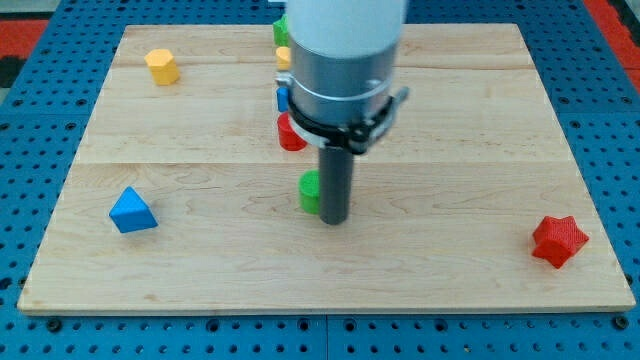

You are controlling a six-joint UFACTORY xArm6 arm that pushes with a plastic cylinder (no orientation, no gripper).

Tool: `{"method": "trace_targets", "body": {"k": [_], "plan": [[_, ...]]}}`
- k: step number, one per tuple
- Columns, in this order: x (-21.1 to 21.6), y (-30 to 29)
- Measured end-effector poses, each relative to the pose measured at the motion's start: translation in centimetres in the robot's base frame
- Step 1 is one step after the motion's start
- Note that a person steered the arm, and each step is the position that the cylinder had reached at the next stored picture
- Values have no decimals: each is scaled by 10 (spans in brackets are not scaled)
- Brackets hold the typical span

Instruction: Push the red star to the right to the green circle

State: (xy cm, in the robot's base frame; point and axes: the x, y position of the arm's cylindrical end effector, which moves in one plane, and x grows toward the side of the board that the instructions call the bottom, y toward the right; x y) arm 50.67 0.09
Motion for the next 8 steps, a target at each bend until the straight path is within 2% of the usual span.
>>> {"method": "trace_targets", "body": {"k": [2, 3, 5, 6, 7, 8], "plan": [[-10, -1], [-3, 36], [-15, 180], [-15, 283], [31, 339], [94, 322]]}}
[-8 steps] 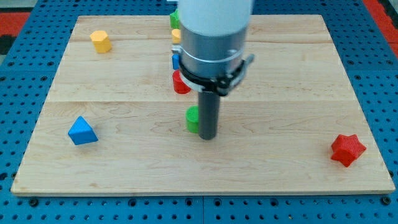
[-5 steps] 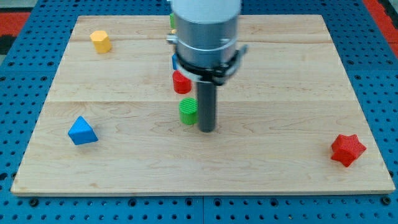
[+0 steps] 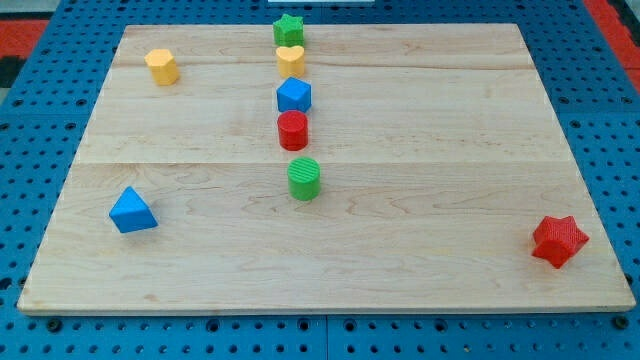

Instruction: Push the red star to the right to the green circle

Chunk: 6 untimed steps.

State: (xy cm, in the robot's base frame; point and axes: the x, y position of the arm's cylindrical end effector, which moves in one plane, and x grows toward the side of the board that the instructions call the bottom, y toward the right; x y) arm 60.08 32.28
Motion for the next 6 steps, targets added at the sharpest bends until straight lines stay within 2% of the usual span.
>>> {"method": "trace_targets", "body": {"k": [1, 3, 4, 6], "plan": [[-8, -56], [-62, -83], [-98, -124], [-105, -163]]}}
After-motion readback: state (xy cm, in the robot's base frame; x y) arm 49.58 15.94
